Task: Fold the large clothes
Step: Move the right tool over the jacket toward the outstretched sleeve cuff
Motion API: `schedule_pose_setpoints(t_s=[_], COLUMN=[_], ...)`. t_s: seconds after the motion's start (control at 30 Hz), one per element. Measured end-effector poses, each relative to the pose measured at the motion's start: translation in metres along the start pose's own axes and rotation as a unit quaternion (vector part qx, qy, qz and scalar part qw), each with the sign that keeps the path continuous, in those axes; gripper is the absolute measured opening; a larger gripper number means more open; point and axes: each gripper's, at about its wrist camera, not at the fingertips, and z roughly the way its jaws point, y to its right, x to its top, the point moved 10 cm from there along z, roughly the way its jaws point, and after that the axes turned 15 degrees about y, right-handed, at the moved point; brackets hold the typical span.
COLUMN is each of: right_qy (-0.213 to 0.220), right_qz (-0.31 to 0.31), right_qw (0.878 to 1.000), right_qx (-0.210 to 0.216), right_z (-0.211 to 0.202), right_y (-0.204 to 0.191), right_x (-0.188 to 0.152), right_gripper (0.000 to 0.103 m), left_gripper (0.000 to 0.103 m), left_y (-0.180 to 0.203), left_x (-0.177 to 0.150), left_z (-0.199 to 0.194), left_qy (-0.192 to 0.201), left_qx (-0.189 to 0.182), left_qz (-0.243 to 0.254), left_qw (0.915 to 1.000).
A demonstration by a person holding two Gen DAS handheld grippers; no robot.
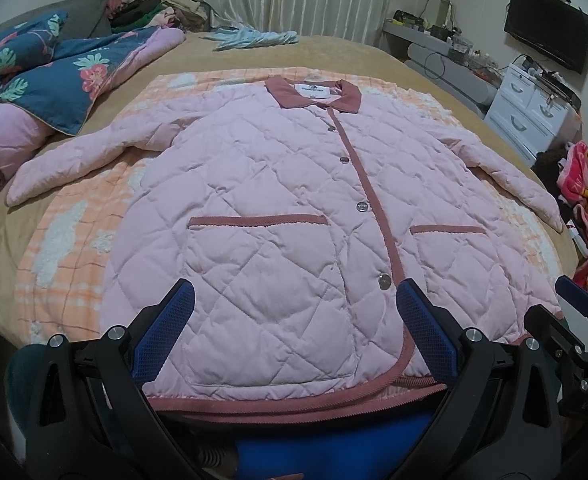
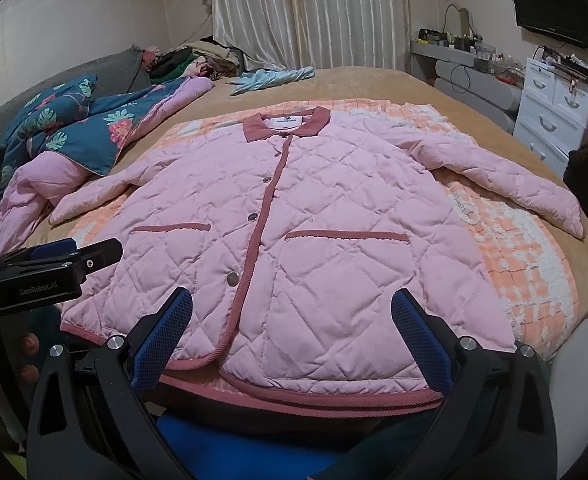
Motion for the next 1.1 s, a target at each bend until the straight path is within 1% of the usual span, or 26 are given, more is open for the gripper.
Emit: schedule_pose_setpoints(t_s=[0.13,0.37,0.6,0.7,0.83,1.0,1.1], right_qy=[0.0,0.001,0.018,0.027,0.042,0.052,0.058], right_qz=[0.001,-0.004,0.001,0.003,0.011,0.023,0.037], right_qw=[1.0,1.0,1.0,1.0,0.999,0.998,0.997], right_qx=[0.002,-0.007,-0.014,-0.015,-0.017,-0.029,-0.036], right_z=[0.006,0.023,0.036,0.041,0.045,0.056,0.063], right_y=[0.001,0.012,0.026,0.03,0.035,0.048,0.06], right_x=[0.007,0.032,0.064,0.08,0.1,0.123,0.136], right_gripper=[0.099,0.099,0.099,0.099,0.099,0.099,0.099], left_gripper=[0.095,0.095,0.095,0.095,0.095,0.095,0.095], left_y=[-0.001,-0.006,-0.001,0.004,0.009,0.019,0.025], left_x=[0.001,0.015,0.043,0.054,0.068,0.085,0.096], left_z=[0.009,0.027,0.039,0.044,0.053,0.071,0.083], left_qy=[-0.005,-0.015,-0.007,-0.006,-0.003,-0.008,-0.004], left_qx=[0.002,0.012,0.011,0.001,0.004,-0.002,0.003], left_qz=[-0.002,-0.013,-0.019,-0.024,-0.019,-0.027,-0.021], left_qw=[1.0,0.9997,0.9997,0.9997,0.9998,0.9996,0.9998])
